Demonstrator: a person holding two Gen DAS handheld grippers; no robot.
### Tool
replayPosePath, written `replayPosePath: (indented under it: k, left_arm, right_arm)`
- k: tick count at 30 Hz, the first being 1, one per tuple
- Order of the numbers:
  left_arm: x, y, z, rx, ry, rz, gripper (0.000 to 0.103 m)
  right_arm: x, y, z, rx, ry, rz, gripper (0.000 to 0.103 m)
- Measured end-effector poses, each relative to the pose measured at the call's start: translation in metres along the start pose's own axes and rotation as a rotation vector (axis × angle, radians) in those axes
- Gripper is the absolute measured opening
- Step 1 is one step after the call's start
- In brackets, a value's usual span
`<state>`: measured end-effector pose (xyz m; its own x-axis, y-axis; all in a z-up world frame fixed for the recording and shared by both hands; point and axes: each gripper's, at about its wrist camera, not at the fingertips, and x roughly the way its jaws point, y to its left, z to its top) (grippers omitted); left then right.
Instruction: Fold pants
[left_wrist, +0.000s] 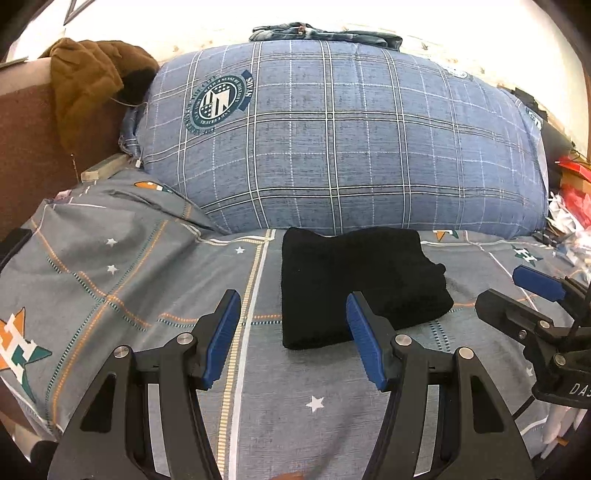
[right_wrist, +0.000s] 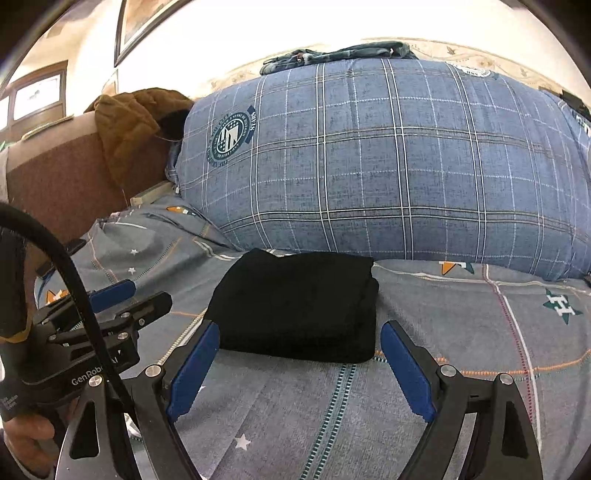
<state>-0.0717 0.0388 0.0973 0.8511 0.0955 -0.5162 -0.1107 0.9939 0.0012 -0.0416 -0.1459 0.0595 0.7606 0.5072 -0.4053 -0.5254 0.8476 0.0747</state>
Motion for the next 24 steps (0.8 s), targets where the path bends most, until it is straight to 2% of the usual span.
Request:
replayPosePath:
  k: [4, 8, 24]
  left_arm:
    - [0.001, 0.0, -0.002, 0.003, 0.0, -0.004, 0.06]
    - [0.0, -0.008, -0.004, 0.038, -0.01, 0.035, 0.06]
    - [0.006, -0.013, -0.006, 0.032, 0.004, 0.022, 0.06]
  right_arm:
    - [0.001, 0.002, 0.0, -0.014, 0.016, -0.001, 0.087]
    - [0.003, 0.004, -0.001, -0.018, 0.028, 0.009, 0.087]
    - [0.014, 0.003, -0.007, -0.016, 0.059, 0.003, 0.087]
